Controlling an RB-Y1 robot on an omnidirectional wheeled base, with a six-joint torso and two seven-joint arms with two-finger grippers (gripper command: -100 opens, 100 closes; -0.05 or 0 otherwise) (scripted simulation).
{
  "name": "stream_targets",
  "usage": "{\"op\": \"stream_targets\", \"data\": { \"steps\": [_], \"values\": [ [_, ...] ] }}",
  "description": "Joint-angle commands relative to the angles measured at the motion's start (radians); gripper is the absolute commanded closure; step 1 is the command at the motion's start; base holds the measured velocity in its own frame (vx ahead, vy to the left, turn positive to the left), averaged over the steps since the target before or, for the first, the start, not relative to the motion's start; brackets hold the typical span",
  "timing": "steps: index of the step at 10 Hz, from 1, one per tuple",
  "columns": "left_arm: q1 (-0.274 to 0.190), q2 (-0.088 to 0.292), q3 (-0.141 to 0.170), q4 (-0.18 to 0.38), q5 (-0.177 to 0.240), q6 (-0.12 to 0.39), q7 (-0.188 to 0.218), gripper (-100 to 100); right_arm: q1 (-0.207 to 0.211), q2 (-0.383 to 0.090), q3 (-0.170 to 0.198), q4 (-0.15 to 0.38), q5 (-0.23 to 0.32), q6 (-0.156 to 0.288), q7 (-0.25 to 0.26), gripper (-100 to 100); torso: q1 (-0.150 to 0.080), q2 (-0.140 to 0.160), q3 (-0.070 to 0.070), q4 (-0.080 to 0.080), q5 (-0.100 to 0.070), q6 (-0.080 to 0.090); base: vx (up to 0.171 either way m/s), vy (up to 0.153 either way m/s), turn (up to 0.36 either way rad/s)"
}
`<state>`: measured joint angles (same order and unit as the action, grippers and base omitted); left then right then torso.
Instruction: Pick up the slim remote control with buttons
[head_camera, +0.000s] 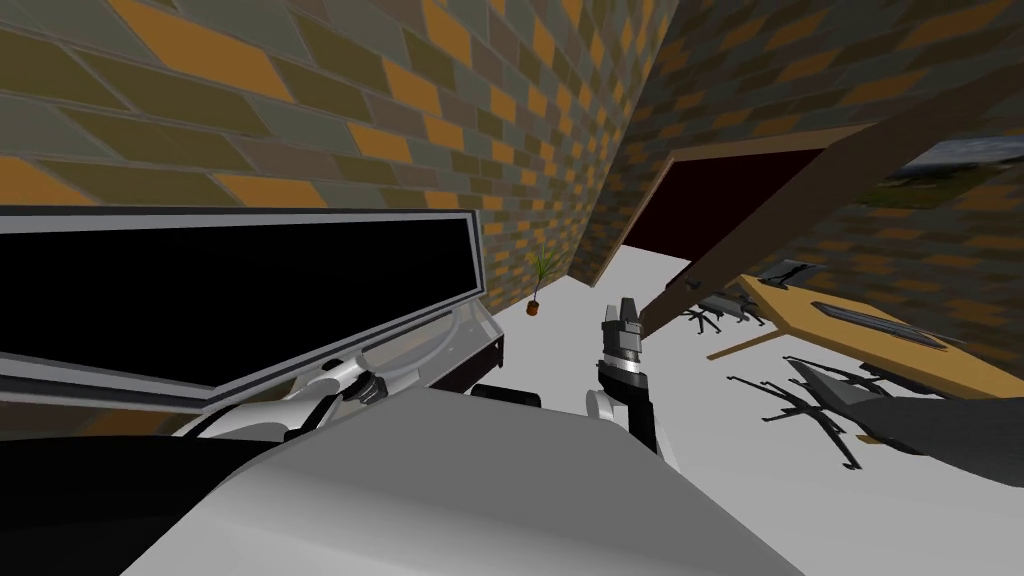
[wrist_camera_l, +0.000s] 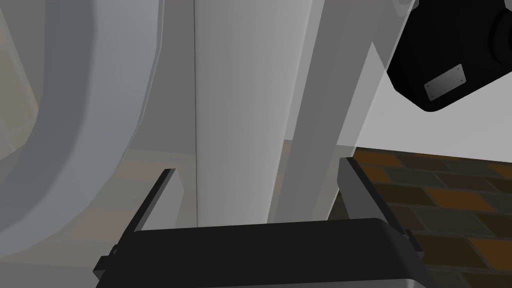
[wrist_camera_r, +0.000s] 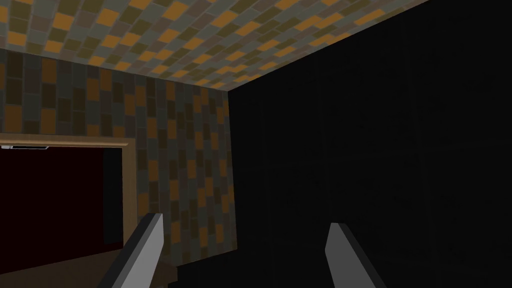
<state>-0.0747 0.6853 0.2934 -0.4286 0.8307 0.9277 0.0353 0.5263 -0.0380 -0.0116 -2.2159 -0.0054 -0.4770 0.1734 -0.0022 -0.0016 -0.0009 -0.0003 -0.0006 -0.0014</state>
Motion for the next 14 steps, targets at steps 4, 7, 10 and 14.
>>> {"op": "stream_targets", "data": {
  "steps": [4,7,10,14],
  "values": [
    [-0.003,-0.001,-0.040,-0.001,0.022,-0.012,0.051,-100,0.000,0.000,0.000,0.000,0.000,0.000,0.000,0,0.004,0.005,0.003,0.001,0.001,0.000,-0.036,0.022,-0.100],
    [-0.003,-0.004,-0.120,-0.016,0.065,-0.035,0.139,-100,0.000,0.000,0.000,0.000,0.000,0.000,0.000,0,0.005,0.008,0.005,0.002,0.001,-0.001,-0.103,0.058,-0.175],
    [-0.003,-0.005,-0.160,-0.024,0.086,-0.046,0.219,-100,0.000,0.000,0.000,0.000,0.000,0.000,0.000,0,0.006,0.009,0.005,0.002,0.001,0.000,-0.103,0.061,-0.170],
    [-0.003,-0.008,-0.240,-0.038,0.128,-0.069,0.330,-100,0.000,0.000,0.000,0.000,0.000,0.000,0.000,0,0.006,0.010,0.005,0.002,0.001,0.000,-0.105,0.051,-0.167]
  ]
}}
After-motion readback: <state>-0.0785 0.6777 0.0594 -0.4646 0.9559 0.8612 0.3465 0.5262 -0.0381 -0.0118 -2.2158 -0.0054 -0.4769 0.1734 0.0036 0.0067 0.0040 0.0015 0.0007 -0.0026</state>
